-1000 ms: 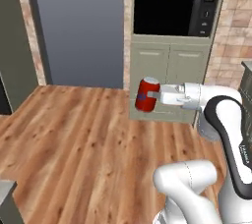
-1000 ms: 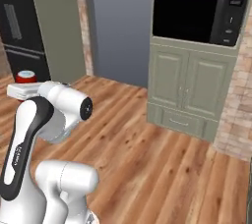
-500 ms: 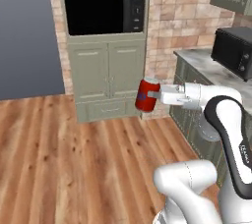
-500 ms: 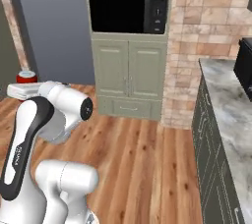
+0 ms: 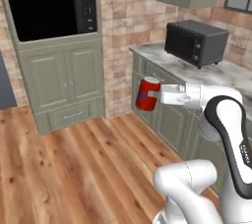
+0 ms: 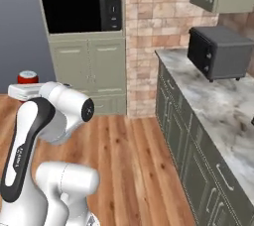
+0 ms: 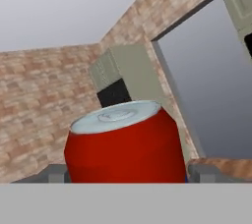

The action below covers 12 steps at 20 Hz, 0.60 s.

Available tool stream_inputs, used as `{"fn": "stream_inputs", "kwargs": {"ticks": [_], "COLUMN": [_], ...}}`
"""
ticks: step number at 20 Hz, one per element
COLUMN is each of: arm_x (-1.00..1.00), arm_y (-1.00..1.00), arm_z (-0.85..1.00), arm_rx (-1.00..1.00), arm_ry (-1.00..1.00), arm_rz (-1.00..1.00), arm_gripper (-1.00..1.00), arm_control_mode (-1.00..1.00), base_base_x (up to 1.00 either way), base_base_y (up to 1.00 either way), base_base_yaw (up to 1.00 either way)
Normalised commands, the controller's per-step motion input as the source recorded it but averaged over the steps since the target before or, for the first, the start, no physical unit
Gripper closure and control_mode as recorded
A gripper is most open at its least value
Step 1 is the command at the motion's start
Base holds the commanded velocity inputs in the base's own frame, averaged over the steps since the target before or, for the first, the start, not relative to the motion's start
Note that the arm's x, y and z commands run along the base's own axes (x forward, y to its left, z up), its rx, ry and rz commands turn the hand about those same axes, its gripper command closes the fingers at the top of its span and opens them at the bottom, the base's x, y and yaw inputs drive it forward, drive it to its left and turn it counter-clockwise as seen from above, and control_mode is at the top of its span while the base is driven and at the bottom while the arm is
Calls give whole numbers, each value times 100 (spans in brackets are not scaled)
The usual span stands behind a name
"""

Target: Pick the can from the counter and place it in the open cabinet.

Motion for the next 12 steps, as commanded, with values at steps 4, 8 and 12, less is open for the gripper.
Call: {"fn": "stream_inputs", "kwargs": {"ticks": [4, 8, 12], "arm_x": [0, 0, 0], "arm_y": [0, 0, 0], "arm_z": [0, 0, 0], "arm_rx": [0, 0, 0], "arm_ry": [0, 0, 0], "arm_rz": [0, 0, 0], "arm_gripper": [100, 100, 100], "arm_control_mode": [100, 100, 100], "base_base_x": [-6, -4, -4], "base_base_y": [64, 65, 71], "base_base_yaw": [-52, -57, -59]}}
